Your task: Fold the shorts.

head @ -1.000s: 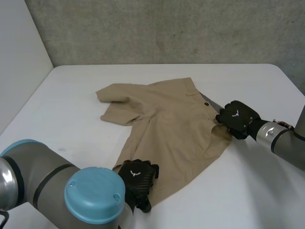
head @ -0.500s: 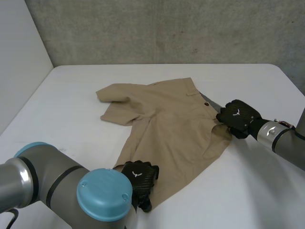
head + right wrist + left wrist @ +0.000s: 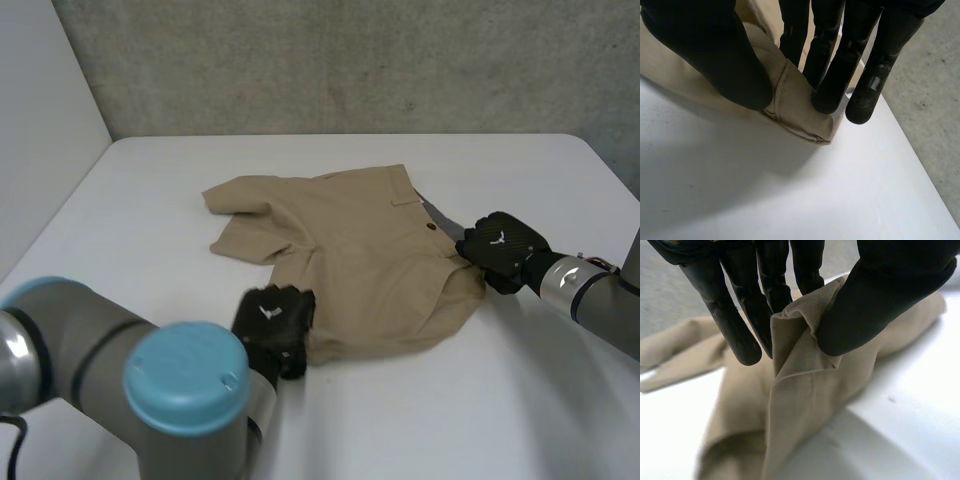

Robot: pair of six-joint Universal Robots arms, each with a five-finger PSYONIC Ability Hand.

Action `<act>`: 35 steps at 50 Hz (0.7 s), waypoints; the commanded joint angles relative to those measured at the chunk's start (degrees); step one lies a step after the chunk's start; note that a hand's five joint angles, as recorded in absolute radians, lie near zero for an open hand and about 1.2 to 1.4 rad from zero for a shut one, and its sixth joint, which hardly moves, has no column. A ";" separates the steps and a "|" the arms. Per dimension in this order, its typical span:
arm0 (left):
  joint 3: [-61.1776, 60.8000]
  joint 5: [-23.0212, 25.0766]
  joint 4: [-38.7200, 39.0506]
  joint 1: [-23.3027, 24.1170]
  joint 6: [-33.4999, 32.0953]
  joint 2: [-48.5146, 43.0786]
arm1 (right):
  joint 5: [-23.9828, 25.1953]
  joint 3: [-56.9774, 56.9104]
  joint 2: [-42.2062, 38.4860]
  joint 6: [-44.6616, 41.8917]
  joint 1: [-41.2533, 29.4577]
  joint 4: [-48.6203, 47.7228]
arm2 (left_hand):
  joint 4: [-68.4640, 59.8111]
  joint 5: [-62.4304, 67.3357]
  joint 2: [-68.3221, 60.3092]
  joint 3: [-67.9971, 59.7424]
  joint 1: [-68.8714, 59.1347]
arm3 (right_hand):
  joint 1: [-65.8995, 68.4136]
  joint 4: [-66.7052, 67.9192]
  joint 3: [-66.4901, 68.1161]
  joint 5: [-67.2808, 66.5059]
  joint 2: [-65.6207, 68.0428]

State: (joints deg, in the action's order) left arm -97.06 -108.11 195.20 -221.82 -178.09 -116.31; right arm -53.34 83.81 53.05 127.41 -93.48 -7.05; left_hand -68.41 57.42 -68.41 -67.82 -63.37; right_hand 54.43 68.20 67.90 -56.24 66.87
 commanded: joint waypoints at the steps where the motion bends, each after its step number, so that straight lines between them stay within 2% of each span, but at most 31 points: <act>1: -1.20 0.27 -1.31 -6.51 -3.48 6.26 | -4.58 1.27 5.56 4.77 -0.56 4.84 | -11.59 12.58 -11.59 -12.18 -16.63 | 25.57 11.80 12.10 -13.76 13.13; 8: -4.36 0.89 -3.59 -11.79 -12.18 16.27 | -5.72 3.11 12.86 7.85 -0.03 16.00 | -11.59 12.58 -11.59 -12.18 -16.63 | 25.57 11.80 12.10 -13.76 13.13; 18: -8.32 8.09 -16.85 -13.02 -12.98 27.44 | -7.21 10.50 25.51 6.71 0.14 33.93 | -11.59 12.58 -11.59 -12.18 -16.63 | 25.57 11.80 12.10 -13.76 13.13; 21: -9.11 9.59 -22.74 -13.02 -12.89 30.60 | -7.65 13.04 30.43 3.73 0.75 40.17 | -11.59 12.58 -11.59 -12.18 -16.63 | 25.57 11.80 12.10 -13.76 13.13; 30: -11.92 13.27 -36.72 -12.67 -12.72 37.81 | -6.88 21.31 42.47 -14.28 6.64 56.51 | -11.59 12.58 -11.59 -12.18 -16.63 | 25.57 11.80 12.10 -13.76 13.13; 35: -12.54 18.37 -40.33 -13.20 -12.63 39.58 | -6.78 21.58 43.10 -16.31 9.45 57.32 | -11.59 12.58 -11.59 -12.18 -16.63 | 25.57 11.80 12.10 -13.76 13.13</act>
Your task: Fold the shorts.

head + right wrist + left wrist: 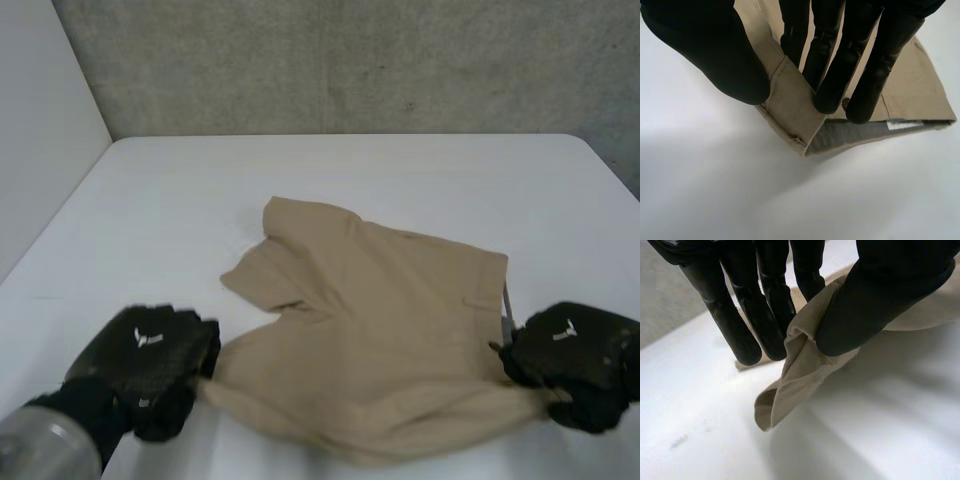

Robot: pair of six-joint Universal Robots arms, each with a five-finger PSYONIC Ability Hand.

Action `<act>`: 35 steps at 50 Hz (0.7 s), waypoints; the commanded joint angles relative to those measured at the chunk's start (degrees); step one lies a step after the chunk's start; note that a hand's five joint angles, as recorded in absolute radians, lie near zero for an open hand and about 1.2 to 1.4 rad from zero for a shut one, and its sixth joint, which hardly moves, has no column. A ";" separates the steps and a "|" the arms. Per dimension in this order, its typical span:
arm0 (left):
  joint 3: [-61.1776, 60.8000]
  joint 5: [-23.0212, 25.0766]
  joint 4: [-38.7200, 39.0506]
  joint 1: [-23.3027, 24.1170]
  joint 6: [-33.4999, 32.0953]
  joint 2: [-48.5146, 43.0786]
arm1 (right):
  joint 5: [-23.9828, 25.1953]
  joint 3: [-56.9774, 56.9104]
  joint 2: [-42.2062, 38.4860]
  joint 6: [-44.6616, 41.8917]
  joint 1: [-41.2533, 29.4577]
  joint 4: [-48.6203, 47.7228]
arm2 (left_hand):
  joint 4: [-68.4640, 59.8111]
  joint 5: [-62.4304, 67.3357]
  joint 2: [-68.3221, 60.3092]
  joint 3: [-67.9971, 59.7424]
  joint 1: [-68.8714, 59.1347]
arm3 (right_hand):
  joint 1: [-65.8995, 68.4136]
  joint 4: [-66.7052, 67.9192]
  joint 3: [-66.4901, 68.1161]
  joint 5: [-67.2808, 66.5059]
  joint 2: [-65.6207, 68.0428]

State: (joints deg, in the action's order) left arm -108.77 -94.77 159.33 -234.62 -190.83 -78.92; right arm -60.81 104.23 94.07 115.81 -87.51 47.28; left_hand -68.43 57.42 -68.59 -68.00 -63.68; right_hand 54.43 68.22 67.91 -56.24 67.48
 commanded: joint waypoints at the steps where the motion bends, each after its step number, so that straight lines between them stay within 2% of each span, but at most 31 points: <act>1: -0.91 5.29 -4.38 -0.49 0.11 2.19 | 0.70 1.06 2.08 -4.81 3.84 2.82 | -11.57 12.58 -11.41 -12.00 -16.32 | 25.57 11.78 12.09 -13.76 12.52; 5: -1.09 5.73 -3.77 -3.03 -0.15 1.49 | 1.22 0.53 -0.02 -4.54 4.19 -0.34 | -11.57 12.58 -11.41 -12.00 -16.32 | 25.57 11.78 12.09 -13.76 12.52; 10: -0.48 5.91 4.20 -7.33 -0.59 -4.20 | 0.61 -1.83 -8.45 -2.36 3.84 -4.91 | -11.57 12.58 -11.41 -12.00 -16.32 | 25.57 11.78 12.09 -13.76 12.52; 15: 1.81 5.82 12.22 -8.57 -0.77 -10.28 | 0.61 -5.79 -12.50 3.44 3.23 -9.22 | -11.57 12.58 -11.41 -12.00 -16.32 | 25.57 11.78 12.09 -13.76 12.52; 20: 7.16 5.74 19.25 -8.75 -1.56 -19.41 | -0.62 -11.50 -18.39 10.83 -2.39 -15.63 | -11.57 12.58 -11.41 -12.00 -16.32 | 25.57 11.78 12.09 -13.76 12.52; 24: 13.93 5.65 23.82 -9.19 -2.70 -26.80 | -5.36 -15.90 -21.99 16.45 -6.79 -20.73 | -11.57 12.58 -11.41 -12.00 -16.32 | 25.57 11.78 12.09 -13.76 12.52; 27: 22.60 5.65 27.95 -9.19 -4.80 -35.13 | -12.19 -20.89 -26.72 19.44 -12.31 -27.30 | -11.57 12.58 -11.41 -12.00 -16.32 | 25.57 11.78 12.09 -13.76 12.52; 30: 28.77 5.21 29.63 -9.19 -5.95 -40.77 | -17.38 -24.50 -30.95 19.98 -15.48 -32.84 | -11.57 12.58 -11.41 -12.00 -16.32 | 25.57 11.78 12.09 -13.76 12.52; 35: 42.83 5.47 30.69 -9.36 -7.80 -53.51 | -24.52 -28.11 -36.41 19.19 -16.99 -39.98 | -11.57 12.58 -11.41 -12.00 -16.32 | 25.57 11.78 12.09 -13.76 12.52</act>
State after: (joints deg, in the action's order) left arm -81.60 -89.39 188.53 -243.83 -196.36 -118.50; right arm -76.17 81.12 64.60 135.68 -101.61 16.40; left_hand -68.45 57.42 -68.66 -68.09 -63.68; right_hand 54.43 68.22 67.91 -57.32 67.48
